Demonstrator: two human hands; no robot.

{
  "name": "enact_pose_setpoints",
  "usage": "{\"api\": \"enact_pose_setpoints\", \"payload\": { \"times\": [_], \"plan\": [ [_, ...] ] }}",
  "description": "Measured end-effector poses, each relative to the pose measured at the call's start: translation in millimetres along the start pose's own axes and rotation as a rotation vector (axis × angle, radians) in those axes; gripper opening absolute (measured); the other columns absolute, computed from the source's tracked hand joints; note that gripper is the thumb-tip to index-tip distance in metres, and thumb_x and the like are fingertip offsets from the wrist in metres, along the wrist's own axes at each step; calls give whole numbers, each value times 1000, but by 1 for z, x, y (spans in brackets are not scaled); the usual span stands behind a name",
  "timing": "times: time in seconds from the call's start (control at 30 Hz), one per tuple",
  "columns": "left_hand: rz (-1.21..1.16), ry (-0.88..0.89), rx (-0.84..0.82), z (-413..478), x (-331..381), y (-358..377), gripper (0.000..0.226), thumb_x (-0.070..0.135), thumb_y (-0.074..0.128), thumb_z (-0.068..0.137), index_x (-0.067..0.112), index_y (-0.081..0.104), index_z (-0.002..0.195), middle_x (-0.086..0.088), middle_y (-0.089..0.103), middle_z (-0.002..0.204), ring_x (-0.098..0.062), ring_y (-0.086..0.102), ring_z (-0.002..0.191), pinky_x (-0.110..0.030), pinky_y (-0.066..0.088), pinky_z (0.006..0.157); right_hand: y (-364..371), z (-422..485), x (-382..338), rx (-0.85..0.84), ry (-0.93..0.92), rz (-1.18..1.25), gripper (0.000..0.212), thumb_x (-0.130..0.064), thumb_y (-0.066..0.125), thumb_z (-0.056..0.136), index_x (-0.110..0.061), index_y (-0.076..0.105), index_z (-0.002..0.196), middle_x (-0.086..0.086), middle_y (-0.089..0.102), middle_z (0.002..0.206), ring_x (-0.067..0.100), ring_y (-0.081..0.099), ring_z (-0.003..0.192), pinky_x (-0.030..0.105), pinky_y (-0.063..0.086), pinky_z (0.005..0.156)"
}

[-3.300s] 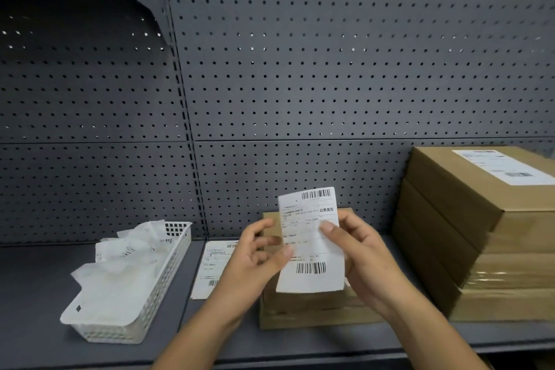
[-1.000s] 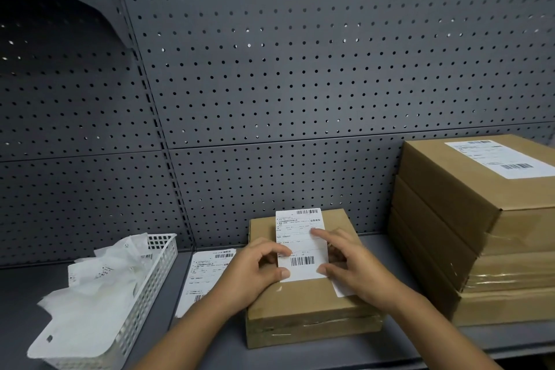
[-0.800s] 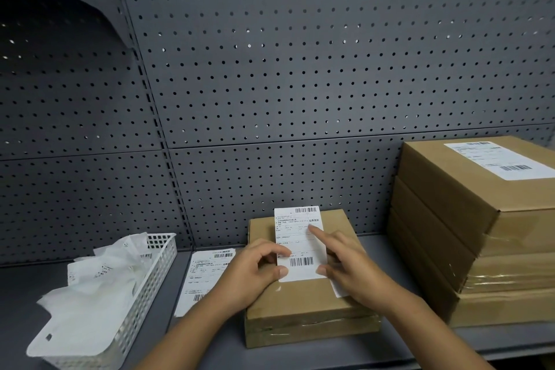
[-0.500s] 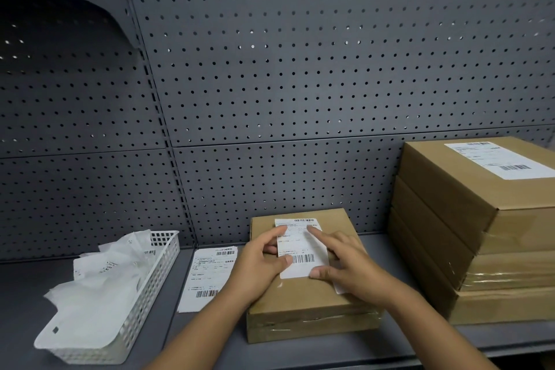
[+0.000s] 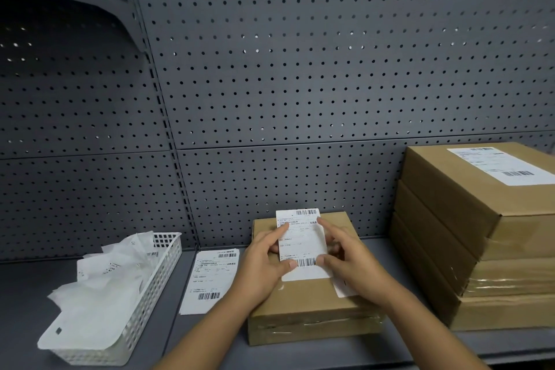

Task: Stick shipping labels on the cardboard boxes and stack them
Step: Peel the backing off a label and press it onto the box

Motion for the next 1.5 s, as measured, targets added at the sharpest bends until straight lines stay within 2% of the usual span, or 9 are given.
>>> {"api": "enact_pose_setpoints", "payload": {
  "times": [0.13,0.3,0.53,0.63,0.8,1.03,1.2,1.4,1.5],
  "plan": [
    [41,-18,-17,8,0,-3,78,19,90,77,36,55,145,23,57,122,-1,62,104,-7,46,88,3,12,-2,-25,46,-36,89,-24,85,83,-49,32,150,-17,47,112,-13,50,90,12,43,81],
    [103,-54,20,13,-10,-4,71,26,82,85,43,51,147,23,60,122,2,63,106,-34,54,97,10,13,7,-24,48,-220,84,-38,76,89,-43,27,157,-20,43,106,6,44,101,14,38,83],
    [171,-60,27,15,-10,-4,75,32,76,89,59,37,147,28,56,124,5,60,111,-36,54,95,13,16,9,23,79,-273,77,-41,67,96,-43,23,160,-19,44,109,7,46,106,16,38,82],
    [-6,-91,20,28,-11,-4,76,23,82,84,43,47,149,20,61,123,0,66,108,-37,57,98,14,23,3,57,117,-79,82,-42,72,89,-45,27,157,-16,49,127,7,55,115,34,51,98],
    [-22,-117,92,38,-9,-6,76,27,90,76,38,54,142,16,60,124,0,67,103,-36,58,94,13,32,-2,205,194,-177,74,-38,74,88,-37,39,153,-11,54,127,12,58,109,38,53,91],
    [234,-94,134,36,-11,-2,58,33,80,87,46,55,138,26,54,120,10,60,103,-33,55,88,21,35,9,203,174,-272,69,-35,66,97,-39,32,156,-8,51,123,16,61,98,39,55,79],
    [409,-59,151,30,-5,-2,32,33,58,102,39,58,134,24,48,130,-2,59,107,-30,48,82,18,33,5,236,221,-355,57,-31,53,104,-33,34,158,-6,50,126,18,61,100,37,52,80],
    [710,-131,100,44,7,5,55,56,40,104,28,38,152,0,48,143,-22,48,134,-41,50,93,22,50,-3,126,279,-539,51,-59,51,98,-23,50,133,1,45,131,25,66,96,35,47,73],
    [789,-155,90,44,4,10,56,58,42,103,24,43,147,0,47,138,-23,47,131,-40,51,90,19,50,0,161,276,-590,33,-51,50,101,-25,55,119,-2,47,120,23,64,90,37,50,71]
  ]
}}
Point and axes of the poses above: each hand's wrist, its own z-axis towards the middle knuckle, its own y-axis out of the palm, x = y × z, the point moved 7 cm from there along z, towards the middle knuckle
